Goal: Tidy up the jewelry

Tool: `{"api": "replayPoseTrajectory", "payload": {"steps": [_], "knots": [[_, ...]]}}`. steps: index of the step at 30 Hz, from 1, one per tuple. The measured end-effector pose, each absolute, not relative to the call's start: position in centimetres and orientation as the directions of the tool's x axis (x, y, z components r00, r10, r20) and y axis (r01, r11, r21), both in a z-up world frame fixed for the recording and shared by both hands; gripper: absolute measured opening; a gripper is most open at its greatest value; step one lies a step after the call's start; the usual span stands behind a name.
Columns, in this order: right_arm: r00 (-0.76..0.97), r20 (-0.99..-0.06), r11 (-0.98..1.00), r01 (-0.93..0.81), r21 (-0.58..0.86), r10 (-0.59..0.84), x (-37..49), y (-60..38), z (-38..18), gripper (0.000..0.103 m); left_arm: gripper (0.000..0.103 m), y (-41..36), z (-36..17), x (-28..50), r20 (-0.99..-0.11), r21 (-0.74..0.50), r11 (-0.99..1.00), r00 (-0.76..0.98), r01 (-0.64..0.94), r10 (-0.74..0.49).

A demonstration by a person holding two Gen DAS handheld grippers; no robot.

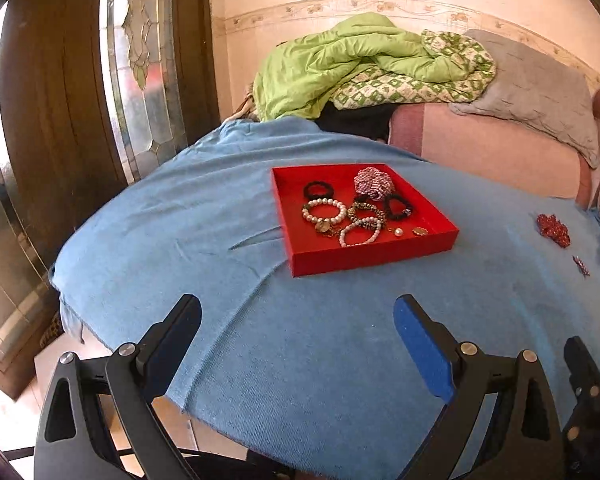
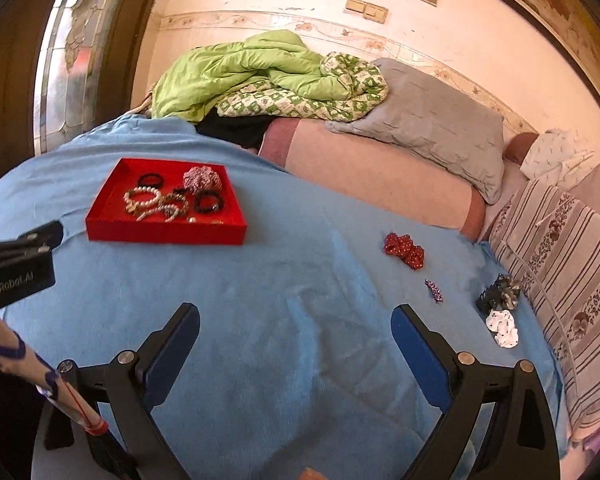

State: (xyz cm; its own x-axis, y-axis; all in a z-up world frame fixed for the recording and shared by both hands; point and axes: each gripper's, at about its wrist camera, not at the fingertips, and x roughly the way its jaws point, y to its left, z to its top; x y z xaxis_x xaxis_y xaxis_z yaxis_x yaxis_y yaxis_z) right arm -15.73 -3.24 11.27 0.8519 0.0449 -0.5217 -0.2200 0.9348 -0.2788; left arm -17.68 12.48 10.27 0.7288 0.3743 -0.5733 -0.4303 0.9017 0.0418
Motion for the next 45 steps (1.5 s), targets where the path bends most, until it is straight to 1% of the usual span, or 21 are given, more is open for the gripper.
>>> {"api": "replayPoseTrajectory", "payload": {"steps": [5, 8, 13, 16, 25, 35, 45], "knots": [[0.851, -0.523, 0.93, -0.235, -0.284, 0.056, -16.2, -3.2, 10.8, 0.098, 0.096, 11.8, 10.2, -17.6, -0.574, 0.061, 0.913, 0.734, -0.404, 0.363], [0.851, -0.522, 0.934, -0.234, -0.269, 0.063, -16.0, -3.5, 10.9, 0.098, 0.096, 11.9, 9.6, -17.3, -0.585, 0.057, 0.912, 0.727, -0.406, 0.361], [0.836, -0.545, 0.943, -0.23, -0.239, 0.066, -15.4, -4.0, 10.5, 0.098, 0.096, 12.6, 8.6, -16.7, -0.616, 0.052, 0.906, 0.701, -0.42, 0.36], [0.826, -0.559, 0.948, -0.231, -0.219, 0.072, -15.0, -4.2, 10.2, 0.098, 0.096, 12.8, 8.5, -16.9, -0.603, 0.042, 0.902, 0.709, -0.43, 0.365], [0.805, -0.589, 0.958, -0.223, -0.183, 0.074, -13.8, -5.0, 9.5, 0.098, 0.096, 12.3, 8.0, -15.7, -0.621, 0.031, 0.918, 0.712, -0.395, 0.327], [0.777, -0.625, 0.964, -0.22, -0.148, 0.082, -12.6, -5.5, 9.0, 0.098, 0.096, 11.3, 7.5, -14.5, -0.633, 0.049, 0.931, 0.709, -0.362, 0.309], [0.768, -0.635, 0.961, -0.232, -0.15, 0.087, -12.6, -5.2, 8.7, 0.098, 0.096, 11.3, 7.4, -14.3, -0.639, 0.053, 0.932, 0.704, -0.359, 0.308]]}}
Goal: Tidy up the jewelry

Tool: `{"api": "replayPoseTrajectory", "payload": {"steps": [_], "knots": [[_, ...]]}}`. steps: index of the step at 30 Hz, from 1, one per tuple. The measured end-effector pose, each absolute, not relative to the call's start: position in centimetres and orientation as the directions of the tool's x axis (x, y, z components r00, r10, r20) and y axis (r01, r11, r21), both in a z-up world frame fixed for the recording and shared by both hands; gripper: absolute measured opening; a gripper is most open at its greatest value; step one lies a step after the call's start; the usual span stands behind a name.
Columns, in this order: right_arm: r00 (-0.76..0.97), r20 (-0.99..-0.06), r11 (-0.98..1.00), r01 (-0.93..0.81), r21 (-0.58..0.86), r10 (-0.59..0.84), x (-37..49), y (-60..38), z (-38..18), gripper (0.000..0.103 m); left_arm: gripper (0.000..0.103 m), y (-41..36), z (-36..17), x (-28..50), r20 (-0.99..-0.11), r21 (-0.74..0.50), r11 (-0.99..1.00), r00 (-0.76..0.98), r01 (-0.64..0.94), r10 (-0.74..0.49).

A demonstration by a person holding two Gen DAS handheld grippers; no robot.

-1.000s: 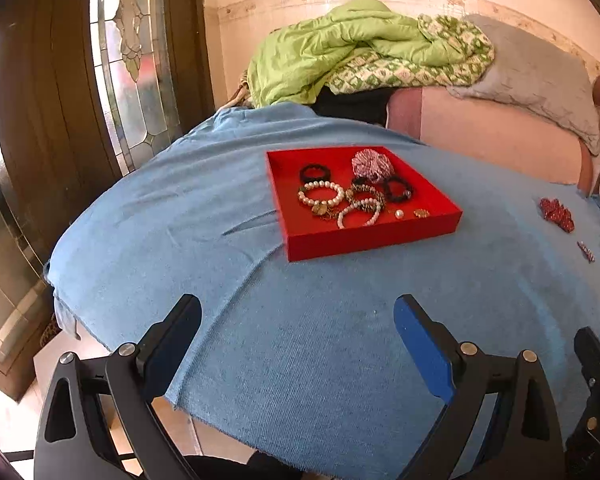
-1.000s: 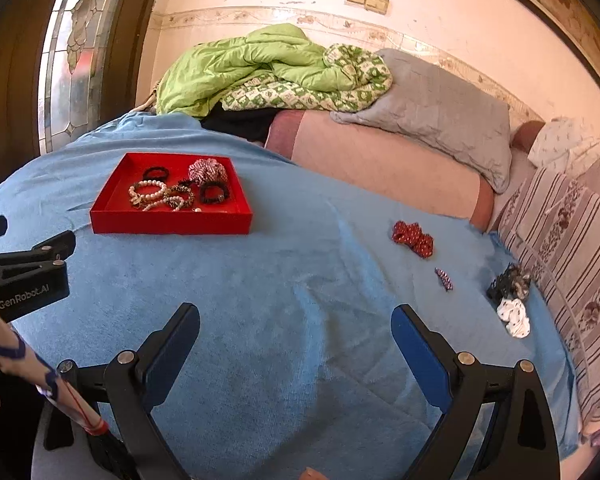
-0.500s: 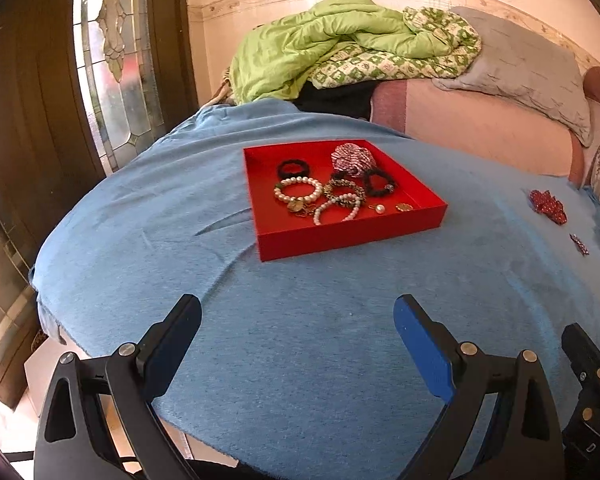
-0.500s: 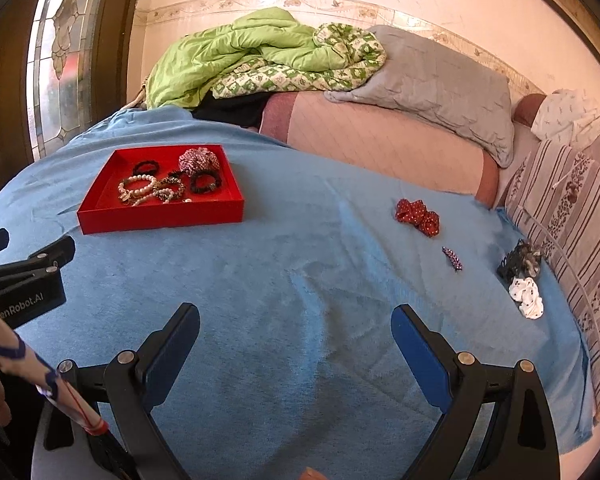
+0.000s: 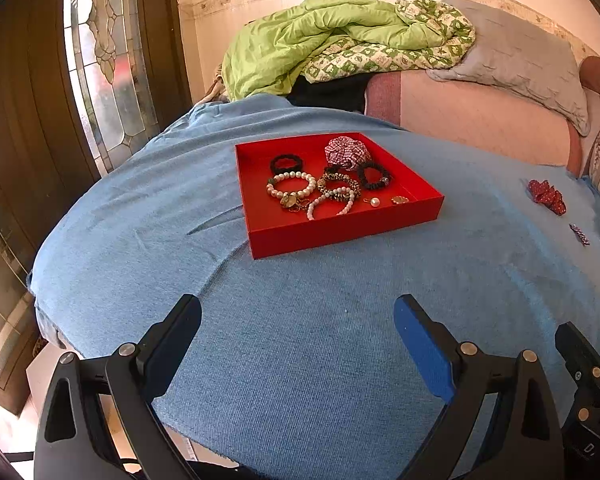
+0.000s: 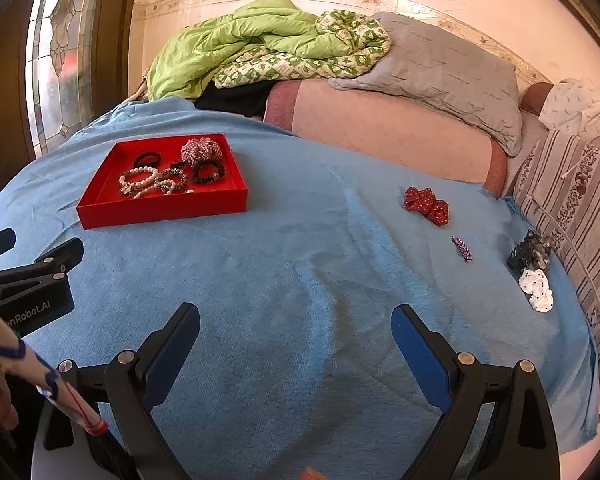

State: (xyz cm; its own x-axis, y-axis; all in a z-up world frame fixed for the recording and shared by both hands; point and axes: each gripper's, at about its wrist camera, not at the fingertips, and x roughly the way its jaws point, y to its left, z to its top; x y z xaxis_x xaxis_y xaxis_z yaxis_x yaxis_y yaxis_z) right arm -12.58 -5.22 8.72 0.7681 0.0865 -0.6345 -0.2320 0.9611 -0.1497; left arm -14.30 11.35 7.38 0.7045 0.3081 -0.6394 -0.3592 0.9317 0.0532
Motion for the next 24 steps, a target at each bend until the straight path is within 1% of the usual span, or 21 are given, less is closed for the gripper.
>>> {"api": "replayPoseTrajectory", "payload": {"steps": [24], "knots": [[0.769, -0.633, 0.959, -0.234, -0.159, 0.083, -12.74, -5.27, 8.48, 0.098, 0.096, 11.55, 7.41, -14.41, -0.642, 0.057, 0.931, 0.7, -0.362, 0.311]]}}
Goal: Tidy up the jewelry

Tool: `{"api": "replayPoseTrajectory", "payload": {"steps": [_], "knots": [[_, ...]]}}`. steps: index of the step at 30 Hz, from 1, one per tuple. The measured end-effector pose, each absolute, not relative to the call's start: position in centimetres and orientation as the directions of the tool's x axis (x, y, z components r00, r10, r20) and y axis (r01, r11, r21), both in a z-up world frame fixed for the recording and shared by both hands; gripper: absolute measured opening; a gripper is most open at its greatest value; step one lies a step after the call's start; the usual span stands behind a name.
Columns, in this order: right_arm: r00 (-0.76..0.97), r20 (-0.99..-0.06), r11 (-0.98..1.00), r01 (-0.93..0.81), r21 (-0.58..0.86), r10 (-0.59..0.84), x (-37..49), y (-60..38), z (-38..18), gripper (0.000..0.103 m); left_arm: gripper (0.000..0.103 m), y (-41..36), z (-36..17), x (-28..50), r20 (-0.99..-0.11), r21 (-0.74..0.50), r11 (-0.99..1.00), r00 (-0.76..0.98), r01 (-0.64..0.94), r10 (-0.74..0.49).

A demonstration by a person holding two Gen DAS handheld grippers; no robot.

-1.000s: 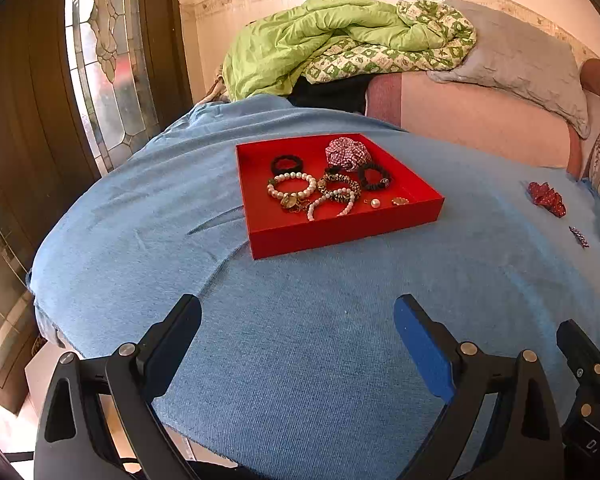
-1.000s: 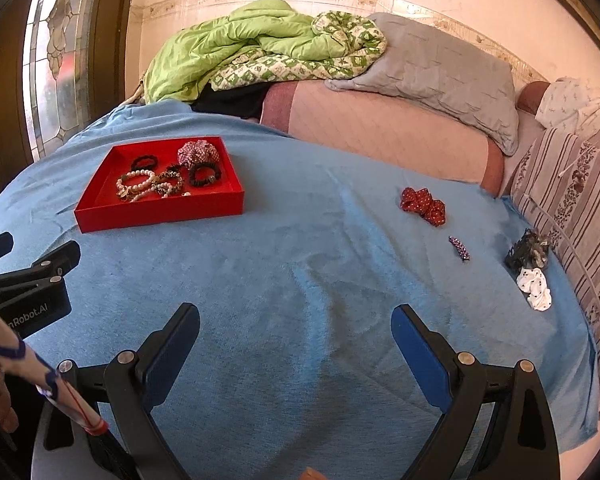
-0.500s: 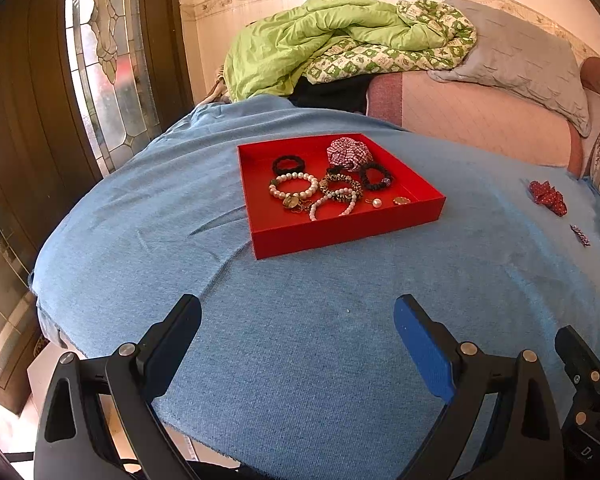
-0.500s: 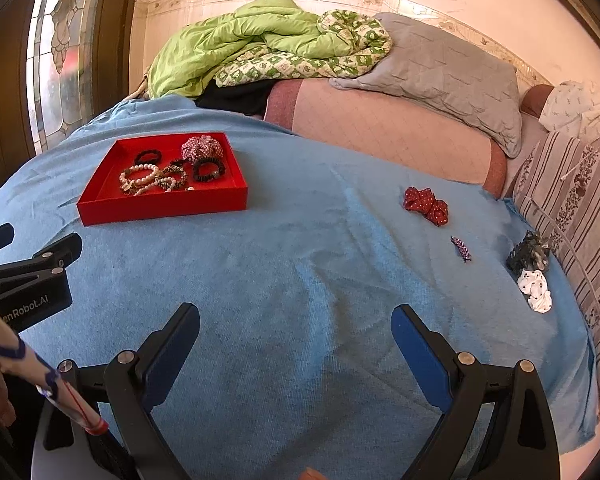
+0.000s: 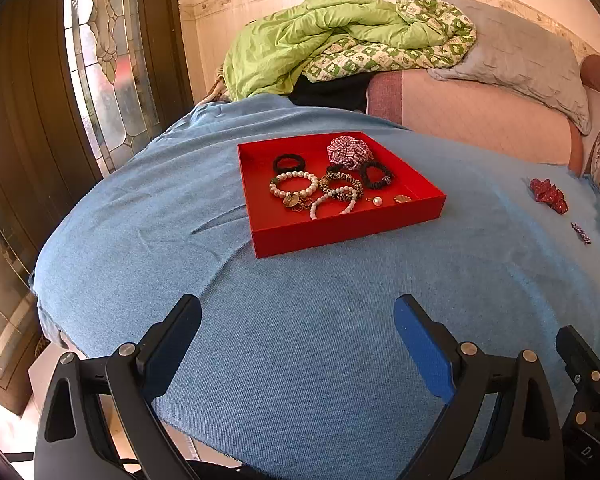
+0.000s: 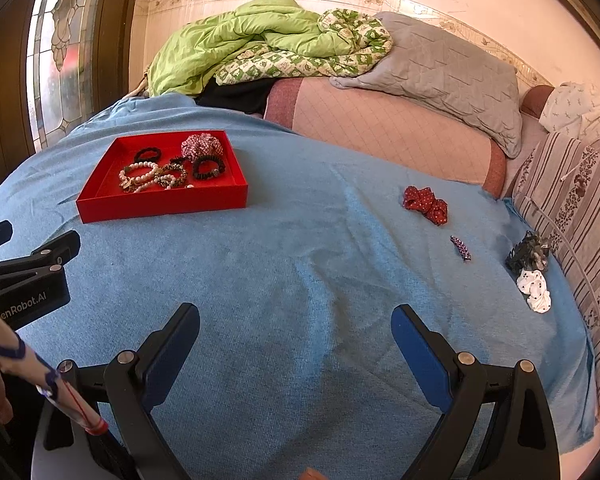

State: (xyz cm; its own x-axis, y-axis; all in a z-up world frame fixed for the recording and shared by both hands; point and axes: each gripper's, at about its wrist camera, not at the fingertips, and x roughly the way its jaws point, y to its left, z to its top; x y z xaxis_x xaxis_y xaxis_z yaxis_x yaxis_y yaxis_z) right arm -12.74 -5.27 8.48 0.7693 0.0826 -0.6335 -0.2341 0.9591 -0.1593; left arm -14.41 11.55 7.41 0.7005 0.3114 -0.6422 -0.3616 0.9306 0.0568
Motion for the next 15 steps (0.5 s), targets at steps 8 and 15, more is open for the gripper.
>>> {"api": "replayPoseTrajectory", "payload": {"steps": [8, 15], "knots": [[0.769, -0.633, 0.959, -0.234, -0.16, 0.082, -12.77, -5.25, 8.45, 0.098, 0.096, 11.61, 7.38, -14.32, -0.643, 0.063, 0.93, 0.698, -0.362, 0.315], [0.769, -0.634, 0.958, -0.235, -0.164, 0.08, -12.82, -5.24, 8.41, 0.098, 0.096, 11.7, 7.3, -14.26, -0.642, 0.062, 0.93, 0.699, -0.362, 0.315]]}}
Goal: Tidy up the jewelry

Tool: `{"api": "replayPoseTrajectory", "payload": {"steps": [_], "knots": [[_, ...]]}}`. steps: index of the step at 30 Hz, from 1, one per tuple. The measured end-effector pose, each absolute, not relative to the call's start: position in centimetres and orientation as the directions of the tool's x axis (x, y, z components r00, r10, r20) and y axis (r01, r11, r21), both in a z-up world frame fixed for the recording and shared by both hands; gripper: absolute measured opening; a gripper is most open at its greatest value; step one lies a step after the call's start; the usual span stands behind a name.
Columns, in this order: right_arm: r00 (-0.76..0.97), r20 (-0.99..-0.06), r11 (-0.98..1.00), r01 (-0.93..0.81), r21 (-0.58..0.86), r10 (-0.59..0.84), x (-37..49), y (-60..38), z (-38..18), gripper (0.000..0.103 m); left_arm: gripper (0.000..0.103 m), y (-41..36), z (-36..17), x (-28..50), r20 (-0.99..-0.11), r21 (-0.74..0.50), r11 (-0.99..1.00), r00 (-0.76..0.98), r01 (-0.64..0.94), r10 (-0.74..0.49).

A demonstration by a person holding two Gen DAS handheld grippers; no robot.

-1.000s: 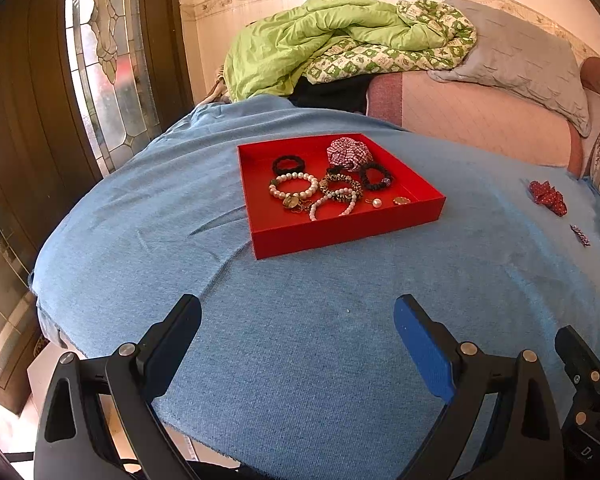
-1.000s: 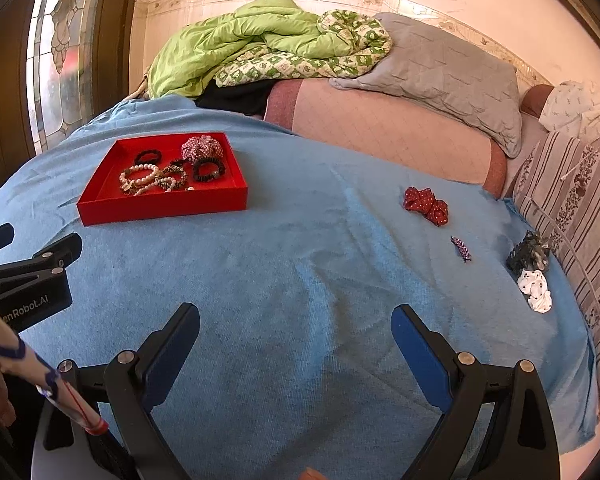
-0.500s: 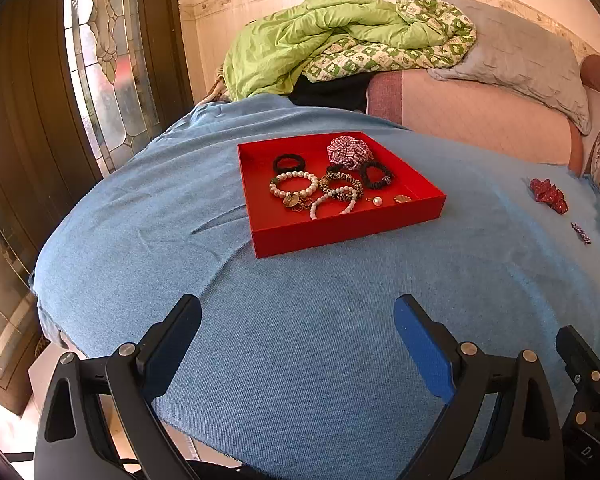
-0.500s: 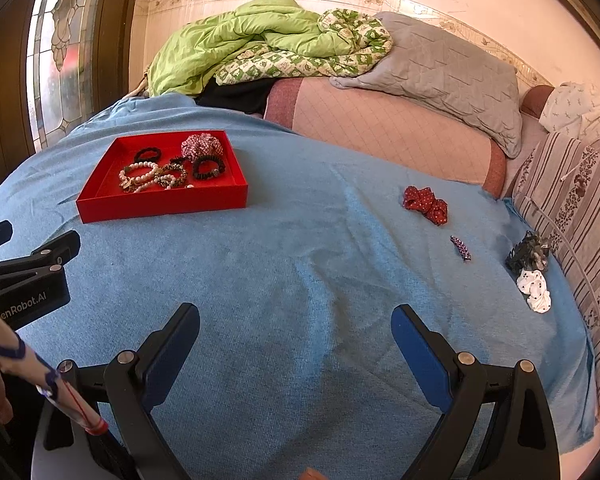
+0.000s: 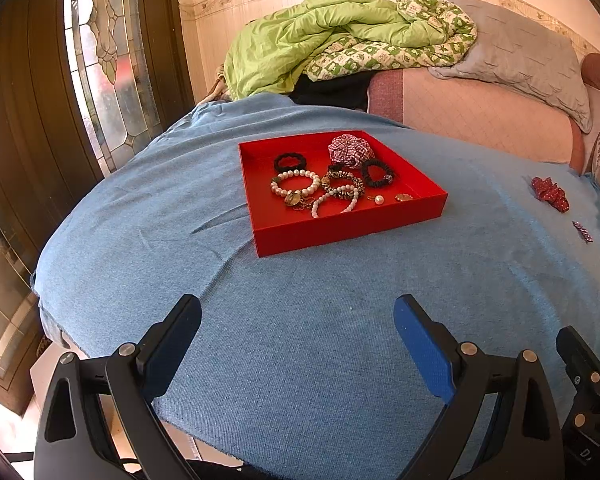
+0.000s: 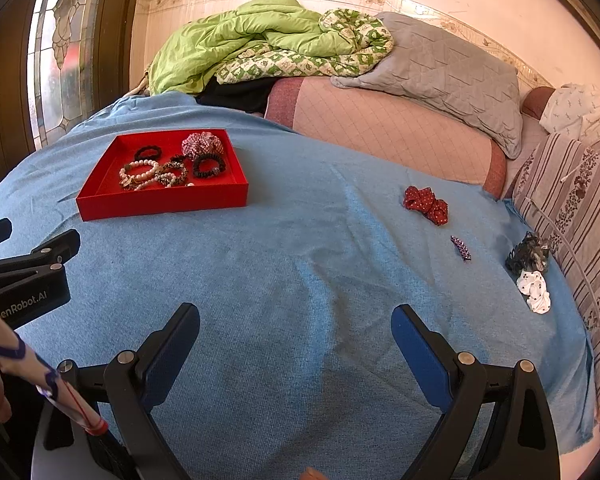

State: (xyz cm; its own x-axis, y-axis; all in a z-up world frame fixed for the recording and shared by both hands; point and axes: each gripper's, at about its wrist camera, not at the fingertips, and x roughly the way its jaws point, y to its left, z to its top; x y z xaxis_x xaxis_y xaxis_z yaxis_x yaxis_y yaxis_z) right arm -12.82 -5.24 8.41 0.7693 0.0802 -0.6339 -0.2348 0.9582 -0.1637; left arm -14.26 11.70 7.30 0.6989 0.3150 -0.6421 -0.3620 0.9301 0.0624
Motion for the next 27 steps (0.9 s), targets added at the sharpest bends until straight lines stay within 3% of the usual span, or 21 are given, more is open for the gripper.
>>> {"api": "replayPoseTrajectory", "payload": {"steps": [27], "knots": [[0.767, -0.636, 0.952, -0.246, -0.181, 0.078, -12.64, -5.65, 8.11, 0.098, 0.096, 11.76, 7.24, -14.31, -0.642, 0.062, 0.931, 0.7, -0.36, 0.313]]}}
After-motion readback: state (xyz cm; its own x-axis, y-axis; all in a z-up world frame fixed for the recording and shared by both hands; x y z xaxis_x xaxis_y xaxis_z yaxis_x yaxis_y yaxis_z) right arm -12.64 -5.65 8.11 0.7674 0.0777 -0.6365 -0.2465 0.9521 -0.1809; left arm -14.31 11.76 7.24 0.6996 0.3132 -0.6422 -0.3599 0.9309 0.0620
